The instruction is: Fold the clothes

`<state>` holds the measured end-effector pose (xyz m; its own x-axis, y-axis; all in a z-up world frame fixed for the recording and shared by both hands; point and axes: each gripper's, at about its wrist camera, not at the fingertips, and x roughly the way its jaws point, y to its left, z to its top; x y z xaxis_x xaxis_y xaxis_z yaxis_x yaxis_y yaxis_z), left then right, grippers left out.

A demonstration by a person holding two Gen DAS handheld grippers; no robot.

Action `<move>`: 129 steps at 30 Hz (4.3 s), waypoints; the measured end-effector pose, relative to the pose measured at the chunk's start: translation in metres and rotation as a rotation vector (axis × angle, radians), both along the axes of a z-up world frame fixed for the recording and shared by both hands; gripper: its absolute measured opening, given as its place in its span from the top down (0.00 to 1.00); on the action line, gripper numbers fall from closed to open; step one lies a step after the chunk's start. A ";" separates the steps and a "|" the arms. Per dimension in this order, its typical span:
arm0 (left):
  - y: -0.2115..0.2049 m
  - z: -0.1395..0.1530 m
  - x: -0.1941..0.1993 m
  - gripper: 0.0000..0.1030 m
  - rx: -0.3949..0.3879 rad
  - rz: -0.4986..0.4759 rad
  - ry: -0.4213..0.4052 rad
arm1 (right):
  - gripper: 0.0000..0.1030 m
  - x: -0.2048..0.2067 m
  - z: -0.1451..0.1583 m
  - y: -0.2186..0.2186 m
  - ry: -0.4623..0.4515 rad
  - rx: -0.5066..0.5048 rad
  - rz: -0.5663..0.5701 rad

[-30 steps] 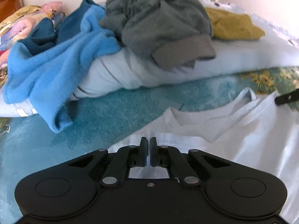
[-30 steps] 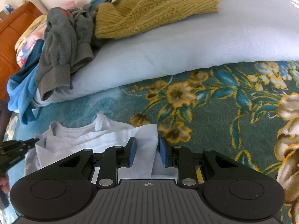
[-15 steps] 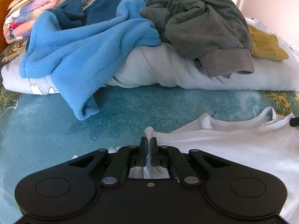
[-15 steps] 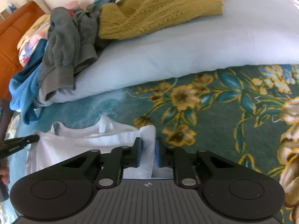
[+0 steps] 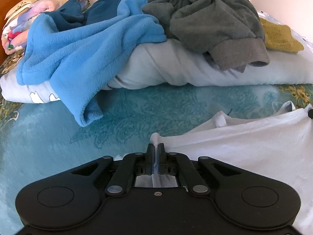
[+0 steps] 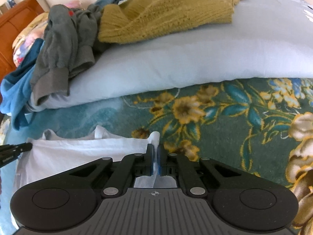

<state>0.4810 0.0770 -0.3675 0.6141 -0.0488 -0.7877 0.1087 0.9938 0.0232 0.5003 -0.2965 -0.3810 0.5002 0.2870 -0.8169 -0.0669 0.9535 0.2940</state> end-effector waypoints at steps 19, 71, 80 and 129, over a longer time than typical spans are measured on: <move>0.016 0.059 -0.066 0.47 -0.147 0.103 -0.077 | 0.71 -0.052 0.056 -0.001 -0.067 -0.050 0.014; 0.060 -0.026 -0.223 0.94 -0.934 0.711 0.083 | 0.92 -0.224 -0.001 -0.008 0.120 0.341 -0.572; 0.057 -0.020 -0.222 0.98 -0.824 0.675 0.057 | 0.97 -0.217 0.005 -0.010 0.115 0.269 -0.546; 0.065 0.014 -0.226 0.98 -0.747 0.589 0.012 | 0.97 -0.240 0.036 0.009 0.025 0.292 -0.572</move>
<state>0.2549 0.1415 -0.3535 0.6925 -0.2273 -0.6847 -0.4187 0.6462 -0.6380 0.2606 -0.2875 -0.3453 0.6217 0.1928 -0.7591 0.4387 0.7172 0.5415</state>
